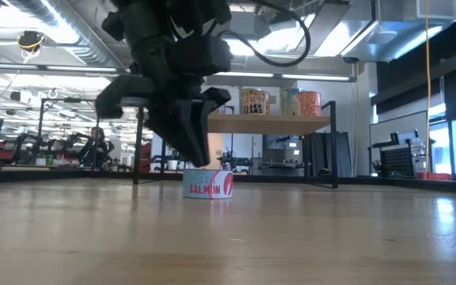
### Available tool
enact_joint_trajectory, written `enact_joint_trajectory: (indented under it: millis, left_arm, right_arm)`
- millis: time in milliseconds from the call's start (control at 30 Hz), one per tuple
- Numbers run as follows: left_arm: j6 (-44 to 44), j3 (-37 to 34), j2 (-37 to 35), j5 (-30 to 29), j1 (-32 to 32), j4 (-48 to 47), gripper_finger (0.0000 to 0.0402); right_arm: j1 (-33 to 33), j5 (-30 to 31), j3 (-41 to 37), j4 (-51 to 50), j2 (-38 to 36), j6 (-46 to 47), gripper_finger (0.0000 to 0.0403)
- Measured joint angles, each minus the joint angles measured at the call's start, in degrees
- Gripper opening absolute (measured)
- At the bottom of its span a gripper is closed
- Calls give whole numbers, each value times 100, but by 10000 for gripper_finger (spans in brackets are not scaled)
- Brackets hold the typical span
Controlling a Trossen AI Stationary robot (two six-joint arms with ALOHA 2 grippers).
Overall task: Pick and place cans onto a shelf
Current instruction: Put the canned salmon on the shelf
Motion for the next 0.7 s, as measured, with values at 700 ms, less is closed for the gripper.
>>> enact_joint_trajectory:
  millis: [700]
  left_arm:
    - [-192, 9, 253, 122, -11, -10, 47]
  right_arm:
    - [-1, 0, 0, 3, 0, 0, 67]
